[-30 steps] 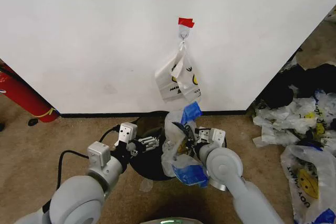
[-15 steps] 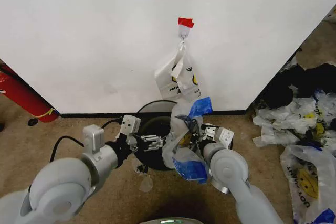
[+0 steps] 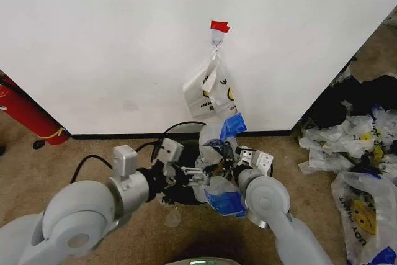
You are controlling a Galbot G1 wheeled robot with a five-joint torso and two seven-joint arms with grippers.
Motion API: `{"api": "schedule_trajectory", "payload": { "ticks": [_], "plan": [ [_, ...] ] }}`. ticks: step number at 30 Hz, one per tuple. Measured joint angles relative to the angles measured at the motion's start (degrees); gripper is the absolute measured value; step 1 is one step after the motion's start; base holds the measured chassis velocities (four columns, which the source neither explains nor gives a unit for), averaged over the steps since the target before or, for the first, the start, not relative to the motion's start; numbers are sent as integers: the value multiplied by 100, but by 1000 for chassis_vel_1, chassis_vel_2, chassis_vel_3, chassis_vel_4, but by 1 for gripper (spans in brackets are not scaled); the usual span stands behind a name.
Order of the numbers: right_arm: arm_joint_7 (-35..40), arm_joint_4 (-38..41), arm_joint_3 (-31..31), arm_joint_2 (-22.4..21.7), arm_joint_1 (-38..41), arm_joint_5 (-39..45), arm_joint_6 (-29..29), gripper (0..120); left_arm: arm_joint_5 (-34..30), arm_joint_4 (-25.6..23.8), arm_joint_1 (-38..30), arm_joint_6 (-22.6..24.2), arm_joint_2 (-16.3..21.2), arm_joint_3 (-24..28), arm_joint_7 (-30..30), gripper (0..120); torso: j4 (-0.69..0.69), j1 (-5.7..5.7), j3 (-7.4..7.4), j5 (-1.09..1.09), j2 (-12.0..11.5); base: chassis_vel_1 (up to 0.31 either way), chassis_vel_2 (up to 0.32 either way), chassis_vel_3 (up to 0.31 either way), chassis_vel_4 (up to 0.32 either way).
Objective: Pick up the garbage bag from the wall and place it over the trash bin.
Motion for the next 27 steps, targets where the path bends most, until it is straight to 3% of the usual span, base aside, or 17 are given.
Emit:
{"api": "schedule_trajectory", "payload": {
  "ticks": [3, 10, 13, 18, 27],
  "plan": [
    [10, 0, 16, -4, -13, 7, 4, 0, -32, 1, -197, 7, -70, 178, 11, 100, 0, 0, 0, 0, 0, 0, 0, 0, 0],
    [14, 1, 62, -17, -24, 43, 16, 0, 676, 34, -471, 46, -278, 799, 98, 100, 0, 0, 0, -1, 0, 0, 0, 0, 0],
    [7, 1, 69, -8, -13, 61, 20, 0, 1640, 264, -626, 46, -337, 1272, 269, 100, 0, -1, 0, -1, 0, 0, 0, 0, 0],
    [-8, -16, 79, 7, -21, 39, 38, 0, 1889, 423, -745, 50, -392, 1523, 232, 96, 0, -1, 0, -1, 0, 0, 0, 0, 0],
    [-65, -30, 109, -35, -22, 12, 52, 0, 1863, 624, -791, 30, -495, 1643, -122, 60, 0, -1, 0, -1, 0, 0, 0, 0, 0]
  ]
}}
